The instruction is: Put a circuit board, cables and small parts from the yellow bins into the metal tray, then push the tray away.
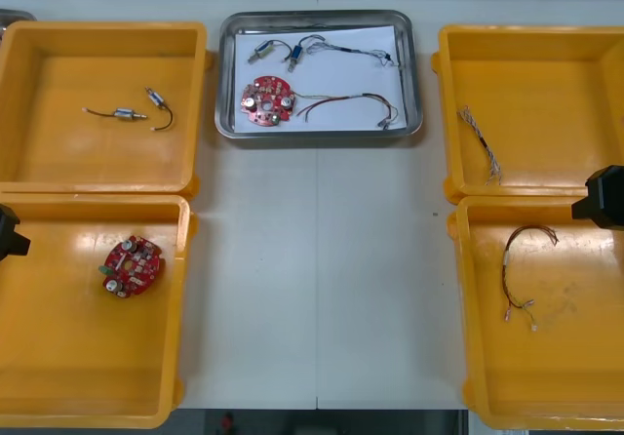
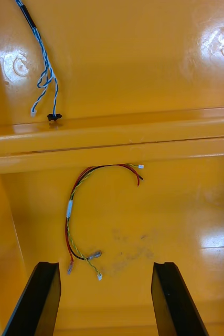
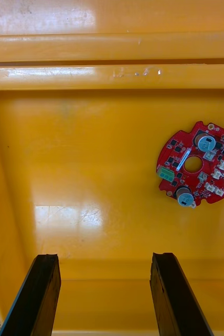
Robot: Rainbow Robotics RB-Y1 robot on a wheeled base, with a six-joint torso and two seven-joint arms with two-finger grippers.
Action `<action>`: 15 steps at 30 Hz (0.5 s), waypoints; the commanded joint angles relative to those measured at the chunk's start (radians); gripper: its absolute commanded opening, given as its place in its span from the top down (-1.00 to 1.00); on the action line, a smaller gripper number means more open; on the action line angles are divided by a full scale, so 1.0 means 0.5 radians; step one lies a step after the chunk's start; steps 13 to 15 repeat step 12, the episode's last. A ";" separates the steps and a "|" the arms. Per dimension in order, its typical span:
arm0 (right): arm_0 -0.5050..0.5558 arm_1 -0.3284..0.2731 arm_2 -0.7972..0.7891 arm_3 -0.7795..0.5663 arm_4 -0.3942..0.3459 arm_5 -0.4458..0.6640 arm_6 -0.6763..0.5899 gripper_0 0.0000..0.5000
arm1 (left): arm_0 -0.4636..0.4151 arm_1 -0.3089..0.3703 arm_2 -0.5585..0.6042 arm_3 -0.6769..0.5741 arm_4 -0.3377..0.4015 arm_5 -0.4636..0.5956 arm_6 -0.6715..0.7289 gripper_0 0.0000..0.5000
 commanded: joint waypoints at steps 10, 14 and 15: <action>0.024 -0.077 -0.055 -0.014 -0.014 0.006 -0.018 -1.00 | 0.027 0.087 0.057 -0.052 0.014 0.012 -0.170 -1.00; 0.024 -0.077 -0.055 -0.014 -0.014 0.006 -0.018 -1.00 | 0.027 0.087 0.057 -0.052 0.014 0.012 -0.170 -1.00; 0.024 -0.077 -0.055 -0.014 -0.014 0.006 -0.018 -1.00 | 0.027 0.087 0.057 -0.052 0.014 0.012 -0.170 -1.00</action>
